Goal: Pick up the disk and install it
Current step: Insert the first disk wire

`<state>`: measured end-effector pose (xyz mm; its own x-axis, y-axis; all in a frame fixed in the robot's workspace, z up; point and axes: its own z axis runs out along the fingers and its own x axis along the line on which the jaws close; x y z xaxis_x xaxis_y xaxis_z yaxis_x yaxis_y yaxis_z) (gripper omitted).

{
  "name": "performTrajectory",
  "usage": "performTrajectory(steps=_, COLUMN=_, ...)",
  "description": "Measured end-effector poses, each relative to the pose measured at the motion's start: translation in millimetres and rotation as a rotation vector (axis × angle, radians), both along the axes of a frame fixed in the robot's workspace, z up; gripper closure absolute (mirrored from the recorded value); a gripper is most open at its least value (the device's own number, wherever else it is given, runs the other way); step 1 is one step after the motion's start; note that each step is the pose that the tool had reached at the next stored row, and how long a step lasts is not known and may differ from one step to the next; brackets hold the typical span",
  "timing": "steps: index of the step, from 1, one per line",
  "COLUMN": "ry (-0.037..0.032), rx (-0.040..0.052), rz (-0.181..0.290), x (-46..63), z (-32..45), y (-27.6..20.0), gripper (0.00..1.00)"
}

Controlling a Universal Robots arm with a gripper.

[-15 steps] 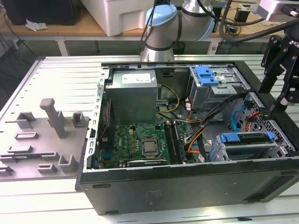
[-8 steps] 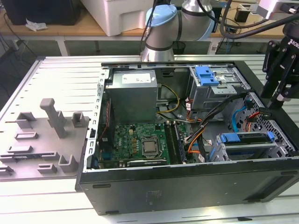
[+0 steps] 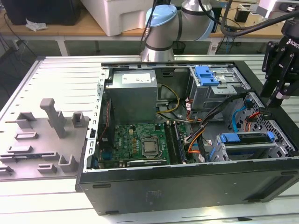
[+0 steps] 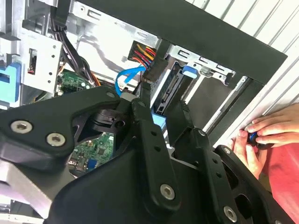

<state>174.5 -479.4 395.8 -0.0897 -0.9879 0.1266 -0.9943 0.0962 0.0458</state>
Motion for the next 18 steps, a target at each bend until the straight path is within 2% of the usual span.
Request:
performTrajectory(steps=1, ry=0.0012, rx=-0.0055, rz=0.000, x=0.4, z=-1.2, y=2.3, gripper=0.59)
performTrajectory(steps=3, ry=0.0047, rx=-0.0227, rz=-0.001, x=1.4, z=-4.6, y=9.2, gripper=0.59)
performTrajectory(steps=5, ry=0.0067, rx=-0.0317, rz=-0.001, x=2.2, z=-6.8, y=13.3, gripper=0.59)
performTrajectory(steps=6, ry=0.0083, rx=-0.0395, rz=-0.002, x=3.6, z=-8.6, y=16.3, gripper=0.59)
performTrajectory(steps=8, ry=0.0112, rx=-0.0523, rz=-0.002, x=7.2, z=-11.7, y=20.4, gripper=0.59)
performTrajectory(steps=10, ry=0.0130, rx=-0.0609, rz=-0.003, x=9.7, z=-13.3, y=22.7, gripper=0.59)
performTrajectory(steps=13, ry=0.0193, rx=-0.0947, rz=-0.003, x=15.4, z=-17.9, y=30.5, gripper=0.59)
performTrajectory(steps=18, ry=0.0204, rx=-0.1215, rz=-0.004, x=15.5, z=-24.1, y=33.0, gripper=0.59)
